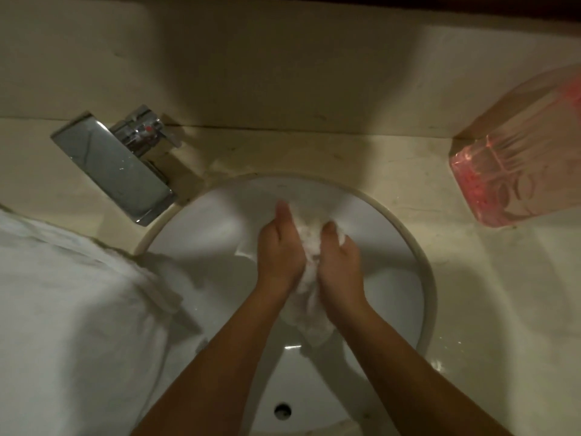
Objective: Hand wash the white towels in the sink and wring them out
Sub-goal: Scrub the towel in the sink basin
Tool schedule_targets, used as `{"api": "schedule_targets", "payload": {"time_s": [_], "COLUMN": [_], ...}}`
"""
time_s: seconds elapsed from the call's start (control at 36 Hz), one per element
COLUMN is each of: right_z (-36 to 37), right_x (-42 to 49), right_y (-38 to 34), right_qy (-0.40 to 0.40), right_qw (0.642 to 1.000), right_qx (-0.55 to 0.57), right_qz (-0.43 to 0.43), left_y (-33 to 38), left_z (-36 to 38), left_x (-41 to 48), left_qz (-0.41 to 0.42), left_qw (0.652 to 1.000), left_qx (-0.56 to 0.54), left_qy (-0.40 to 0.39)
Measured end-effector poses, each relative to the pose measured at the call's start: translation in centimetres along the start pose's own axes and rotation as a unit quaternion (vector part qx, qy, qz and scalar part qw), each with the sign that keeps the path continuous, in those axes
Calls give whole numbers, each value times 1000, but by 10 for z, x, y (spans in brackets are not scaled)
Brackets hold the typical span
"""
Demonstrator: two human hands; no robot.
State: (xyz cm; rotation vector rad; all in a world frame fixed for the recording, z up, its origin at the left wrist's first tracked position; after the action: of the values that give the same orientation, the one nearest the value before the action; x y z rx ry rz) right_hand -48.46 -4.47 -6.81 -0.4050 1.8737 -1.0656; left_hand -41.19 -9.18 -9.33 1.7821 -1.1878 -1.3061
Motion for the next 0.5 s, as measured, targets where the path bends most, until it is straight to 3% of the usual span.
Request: {"api": "schedule_targets", "payload": {"time_s": [0.08, 0.25, 0.36, 0.5], "right_z": [-9, -6, -13, -26], "right_x": [-14, 32, 9, 1], "right_y": [7, 3, 1, 4], "right_qy": [-23, 13, -23, -58], "right_qw": [999, 1000, 998, 997], "right_qx": [40, 5, 31, 31], "right_qz": [25, 20, 45, 48], "left_y": [9, 3, 10, 11], "left_z": [-2, 11, 2, -2], "left_x": [10, -19, -2, 12], "left_qz": [6, 24, 30, 11], "left_qw": [1000, 997, 999, 998], "left_qx": [-6, 8, 8, 67], "left_qy": [-6, -80, -15, -1]}}
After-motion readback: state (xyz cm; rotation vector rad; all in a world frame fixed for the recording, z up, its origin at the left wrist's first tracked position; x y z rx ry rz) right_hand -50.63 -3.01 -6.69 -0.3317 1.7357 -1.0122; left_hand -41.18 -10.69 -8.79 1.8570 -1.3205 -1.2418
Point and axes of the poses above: each hand's wrist, its own x-axis towards the middle knuckle, its own z-axis out of the palm, y = z × x, the point moved 1 cm from there along x, towards the middle knuckle, and after that the axes turned 4 degrees about x, right-handed, at the moved point
